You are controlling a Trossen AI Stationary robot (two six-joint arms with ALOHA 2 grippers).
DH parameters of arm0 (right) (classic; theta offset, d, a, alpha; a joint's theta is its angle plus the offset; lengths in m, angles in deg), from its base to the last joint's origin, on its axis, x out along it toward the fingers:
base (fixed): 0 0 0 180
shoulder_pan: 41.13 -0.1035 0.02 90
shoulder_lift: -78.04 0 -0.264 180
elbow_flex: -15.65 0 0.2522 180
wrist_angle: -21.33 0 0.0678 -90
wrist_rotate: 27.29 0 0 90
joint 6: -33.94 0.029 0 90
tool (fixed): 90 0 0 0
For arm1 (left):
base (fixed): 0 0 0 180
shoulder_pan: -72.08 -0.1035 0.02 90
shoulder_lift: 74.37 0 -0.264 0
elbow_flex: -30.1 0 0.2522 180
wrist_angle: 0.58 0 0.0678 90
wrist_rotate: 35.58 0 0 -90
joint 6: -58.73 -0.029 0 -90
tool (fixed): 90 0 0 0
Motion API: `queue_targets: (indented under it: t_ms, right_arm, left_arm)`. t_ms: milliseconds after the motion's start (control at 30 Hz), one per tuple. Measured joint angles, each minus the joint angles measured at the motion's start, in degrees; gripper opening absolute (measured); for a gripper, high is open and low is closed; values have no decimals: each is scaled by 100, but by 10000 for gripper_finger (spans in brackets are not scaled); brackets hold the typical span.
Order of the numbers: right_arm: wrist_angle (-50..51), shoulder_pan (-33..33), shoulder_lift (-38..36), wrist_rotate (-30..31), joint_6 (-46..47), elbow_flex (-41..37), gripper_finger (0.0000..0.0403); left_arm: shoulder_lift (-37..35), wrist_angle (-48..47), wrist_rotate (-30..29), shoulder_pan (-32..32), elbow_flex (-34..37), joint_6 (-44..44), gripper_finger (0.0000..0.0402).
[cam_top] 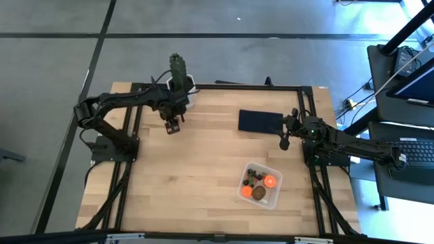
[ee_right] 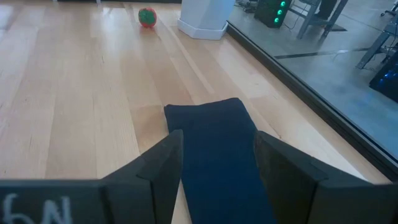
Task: Pick and placing Produce into tupperware
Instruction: Put the strawberry into the transparent bin
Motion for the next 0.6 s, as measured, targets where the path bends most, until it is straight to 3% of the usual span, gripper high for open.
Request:
queue_targets:
  t_ms: [233,600]
  right_arm:
    - [0,-1,1,0,0,0,198]
    - [0,0,-1,0,0,0,198]
  left_arm:
    - [0,342,-34,-27,138,686,217]
    - [4,474,-97,-24,138,712,217]
